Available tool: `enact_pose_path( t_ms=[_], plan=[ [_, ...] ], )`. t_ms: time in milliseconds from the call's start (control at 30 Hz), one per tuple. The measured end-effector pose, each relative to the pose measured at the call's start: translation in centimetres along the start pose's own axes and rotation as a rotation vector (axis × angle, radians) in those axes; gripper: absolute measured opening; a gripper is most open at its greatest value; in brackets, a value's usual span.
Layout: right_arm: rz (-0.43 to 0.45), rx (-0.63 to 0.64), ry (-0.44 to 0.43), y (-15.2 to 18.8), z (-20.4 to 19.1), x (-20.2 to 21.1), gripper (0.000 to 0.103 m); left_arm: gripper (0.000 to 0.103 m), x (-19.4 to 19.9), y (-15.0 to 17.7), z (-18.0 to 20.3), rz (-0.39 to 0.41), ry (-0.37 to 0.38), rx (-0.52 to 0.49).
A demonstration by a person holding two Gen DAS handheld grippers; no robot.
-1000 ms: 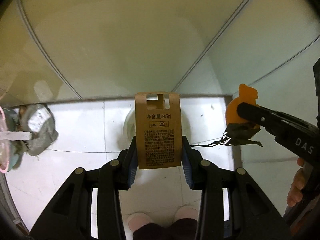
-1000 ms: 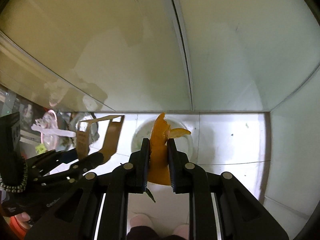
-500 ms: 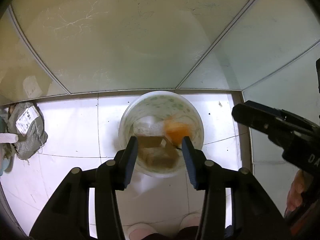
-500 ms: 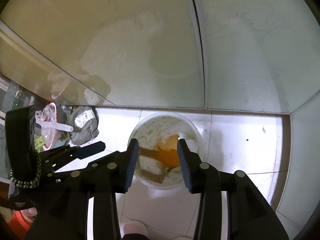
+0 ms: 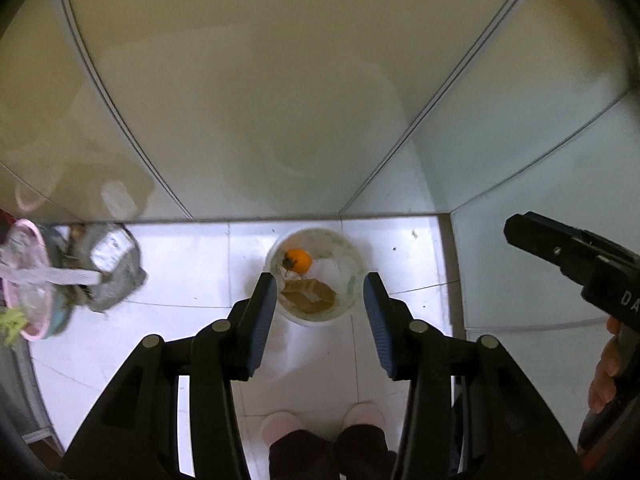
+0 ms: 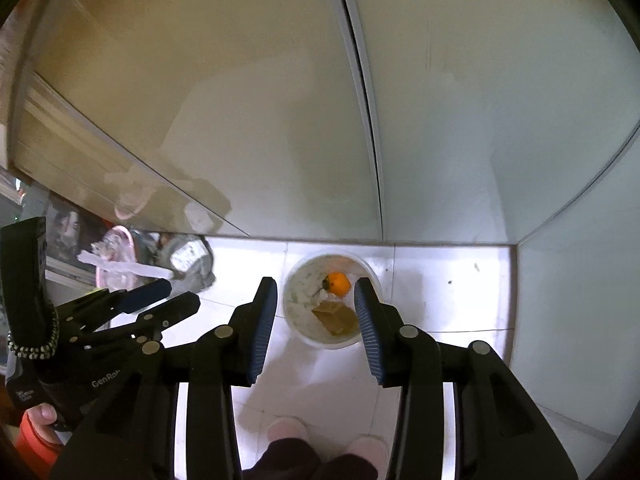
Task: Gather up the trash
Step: 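Open both tools to drop the peel and paper bag into the bucket, then raise both tools back up to the counter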
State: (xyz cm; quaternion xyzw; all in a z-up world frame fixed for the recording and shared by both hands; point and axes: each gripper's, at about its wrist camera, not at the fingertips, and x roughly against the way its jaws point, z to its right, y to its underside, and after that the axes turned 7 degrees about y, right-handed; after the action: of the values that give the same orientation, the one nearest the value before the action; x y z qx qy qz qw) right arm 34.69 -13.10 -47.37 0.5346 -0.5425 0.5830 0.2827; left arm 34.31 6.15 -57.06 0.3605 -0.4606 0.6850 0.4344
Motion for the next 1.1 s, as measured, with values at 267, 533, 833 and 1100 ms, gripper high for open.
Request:
enact_pose_path(
  t_ms=[267,533,833,1100],
  plan=[
    [0.069,-0.002,0.005,-3.8,-3.7,13.9,0.037,0.045,16.7,-4.2,4.9,0.099,0.007,-0.027],
    [0.271,0.013,0.034,-6.7,-7.5,29.1,0.037,0.045,33.5,-8.9,8.3,0.299,0.026,-0.081],
    [0.554,0.045,0.095,-8.3,-11.7,41.0,0.037,0.053,47.8,-10.9,10.4,0.556,0.028,-0.166],
    [0.697,0.04,0.132,-10.1,-12.5,45.5,0.061,0.096,52.9,-12.4,12.5,0.692,-0.007,-0.226]
  ],
)
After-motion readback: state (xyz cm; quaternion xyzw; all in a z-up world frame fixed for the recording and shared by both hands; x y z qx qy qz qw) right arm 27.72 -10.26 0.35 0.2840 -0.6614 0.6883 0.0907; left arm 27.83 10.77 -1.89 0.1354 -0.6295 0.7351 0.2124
